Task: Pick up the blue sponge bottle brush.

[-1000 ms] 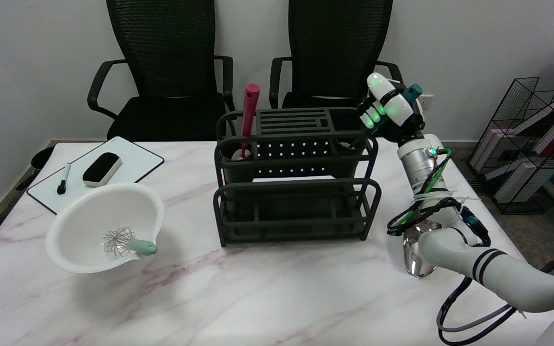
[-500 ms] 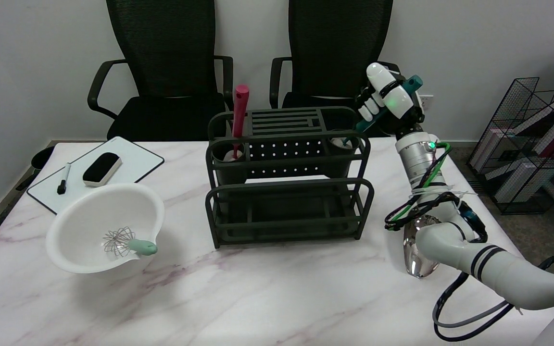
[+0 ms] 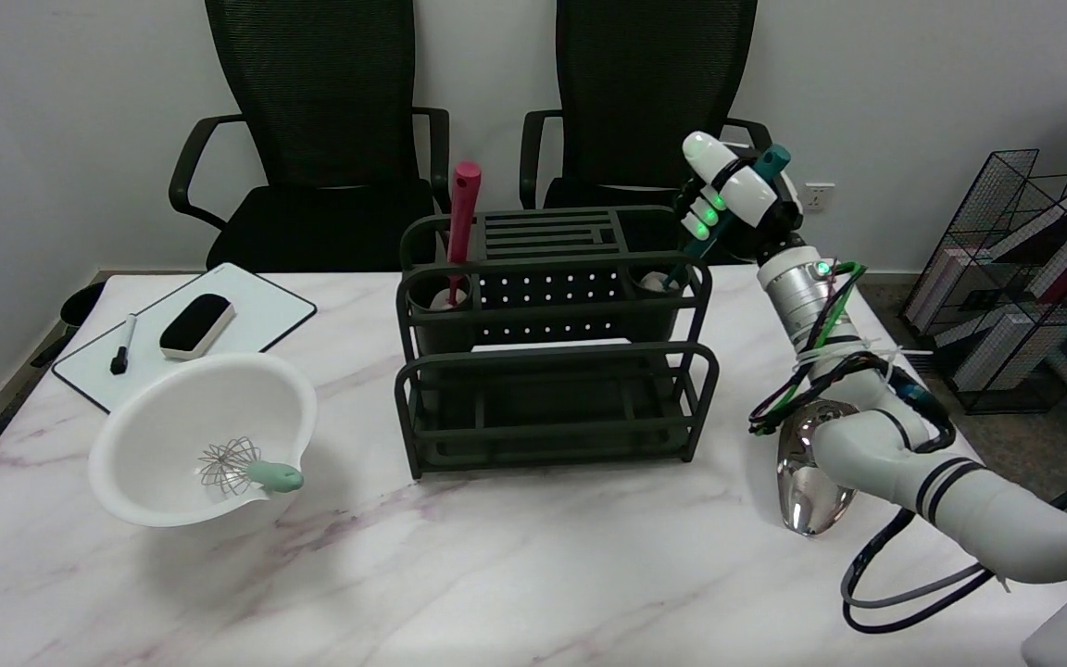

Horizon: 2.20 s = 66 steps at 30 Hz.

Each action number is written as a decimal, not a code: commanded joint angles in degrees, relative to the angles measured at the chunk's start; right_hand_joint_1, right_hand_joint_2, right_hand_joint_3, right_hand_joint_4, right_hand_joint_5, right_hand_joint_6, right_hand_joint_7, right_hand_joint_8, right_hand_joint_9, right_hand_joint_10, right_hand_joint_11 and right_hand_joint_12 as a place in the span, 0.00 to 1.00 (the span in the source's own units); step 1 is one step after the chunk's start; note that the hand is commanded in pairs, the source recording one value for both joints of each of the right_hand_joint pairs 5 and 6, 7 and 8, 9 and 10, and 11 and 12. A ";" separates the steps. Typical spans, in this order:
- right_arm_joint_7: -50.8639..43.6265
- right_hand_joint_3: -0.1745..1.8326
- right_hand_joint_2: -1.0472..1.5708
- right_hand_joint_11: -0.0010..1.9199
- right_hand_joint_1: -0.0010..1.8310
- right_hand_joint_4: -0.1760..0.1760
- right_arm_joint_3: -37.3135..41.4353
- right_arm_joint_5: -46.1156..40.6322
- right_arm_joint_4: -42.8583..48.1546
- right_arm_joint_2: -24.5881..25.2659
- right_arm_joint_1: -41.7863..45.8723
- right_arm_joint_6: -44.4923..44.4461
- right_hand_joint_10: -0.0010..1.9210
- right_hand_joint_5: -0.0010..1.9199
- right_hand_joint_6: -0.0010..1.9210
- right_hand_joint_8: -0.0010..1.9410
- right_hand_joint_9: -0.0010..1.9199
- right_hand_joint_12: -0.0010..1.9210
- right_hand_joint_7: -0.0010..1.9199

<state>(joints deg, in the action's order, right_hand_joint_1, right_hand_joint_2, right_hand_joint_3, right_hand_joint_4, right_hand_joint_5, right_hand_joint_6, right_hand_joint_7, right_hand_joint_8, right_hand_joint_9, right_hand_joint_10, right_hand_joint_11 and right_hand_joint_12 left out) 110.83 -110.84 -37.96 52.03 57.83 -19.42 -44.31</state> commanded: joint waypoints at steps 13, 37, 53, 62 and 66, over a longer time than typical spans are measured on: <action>0.50 0.28 1.00 1.00 0.64 0.50 4.89 11.53 4.15 -2.48 -3.14 8.65 1.00 1.00 1.00 0.99 1.00 1.00 1.00; 8.51 0.24 1.00 0.99 0.63 0.50 0.73 10.89 5.54 -2.24 -1.57 9.41 1.00 1.00 1.00 0.99 1.00 0.99 1.00; 8.03 0.22 1.00 1.00 0.63 0.50 4.93 11.44 9.27 -2.48 -0.60 8.85 1.00 1.00 1.00 0.99 1.00 1.00 1.00; 8.03 0.23 1.00 1.00 0.63 0.50 7.32 11.53 9.85 -2.70 0.49 9.01 1.00 1.00 1.00 0.99 1.00 1.00 1.00; 8.03 0.23 1.00 1.00 0.63 0.50 8.61 11.53 10.57 -3.71 1.13 9.09 1.00 1.00 1.00 0.99 1.00 1.00 1.00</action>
<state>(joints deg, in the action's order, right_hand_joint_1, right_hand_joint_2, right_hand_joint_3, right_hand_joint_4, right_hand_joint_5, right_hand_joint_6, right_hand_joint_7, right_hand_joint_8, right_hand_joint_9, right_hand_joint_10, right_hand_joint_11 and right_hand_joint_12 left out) 118.65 -106.11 -26.64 60.31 55.35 -20.06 -35.34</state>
